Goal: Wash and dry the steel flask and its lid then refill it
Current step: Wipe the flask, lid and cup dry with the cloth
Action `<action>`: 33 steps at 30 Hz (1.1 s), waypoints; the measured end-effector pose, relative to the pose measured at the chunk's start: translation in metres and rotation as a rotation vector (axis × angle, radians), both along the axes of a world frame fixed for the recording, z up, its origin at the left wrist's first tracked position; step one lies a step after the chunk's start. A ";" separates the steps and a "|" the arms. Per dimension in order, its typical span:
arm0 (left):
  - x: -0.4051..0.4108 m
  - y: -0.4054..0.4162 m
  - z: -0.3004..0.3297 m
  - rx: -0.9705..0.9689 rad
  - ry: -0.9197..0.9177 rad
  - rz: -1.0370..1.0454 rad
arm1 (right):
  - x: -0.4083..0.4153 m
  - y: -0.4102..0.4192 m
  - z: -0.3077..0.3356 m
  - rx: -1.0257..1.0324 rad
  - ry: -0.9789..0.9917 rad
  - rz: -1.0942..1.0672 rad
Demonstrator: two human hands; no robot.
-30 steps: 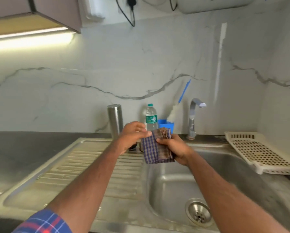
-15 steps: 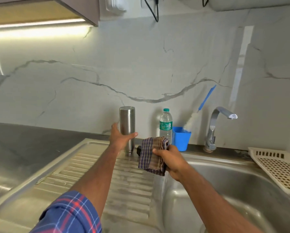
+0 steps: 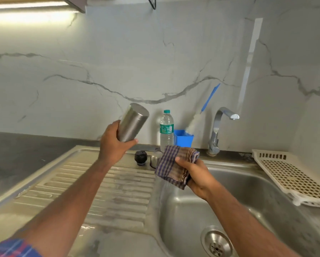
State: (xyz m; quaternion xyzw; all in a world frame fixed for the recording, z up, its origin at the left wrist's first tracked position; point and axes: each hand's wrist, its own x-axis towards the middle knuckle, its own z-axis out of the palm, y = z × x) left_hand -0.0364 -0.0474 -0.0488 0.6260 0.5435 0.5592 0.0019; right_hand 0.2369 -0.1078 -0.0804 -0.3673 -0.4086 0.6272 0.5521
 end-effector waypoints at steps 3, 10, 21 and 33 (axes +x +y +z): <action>0.035 -0.030 -0.006 0.033 0.333 0.011 | 0.026 -0.012 -0.007 0.024 0.004 -0.101; 0.150 -0.061 -0.043 0.119 0.876 0.048 | 0.104 -0.049 -0.013 0.061 -0.145 -0.368; 0.228 -0.073 -0.052 0.074 0.861 0.032 | 0.154 -0.049 -0.013 0.036 -0.083 -0.376; 0.242 -0.070 -0.060 0.086 0.730 -0.032 | 0.164 -0.053 -0.011 0.049 0.029 -0.389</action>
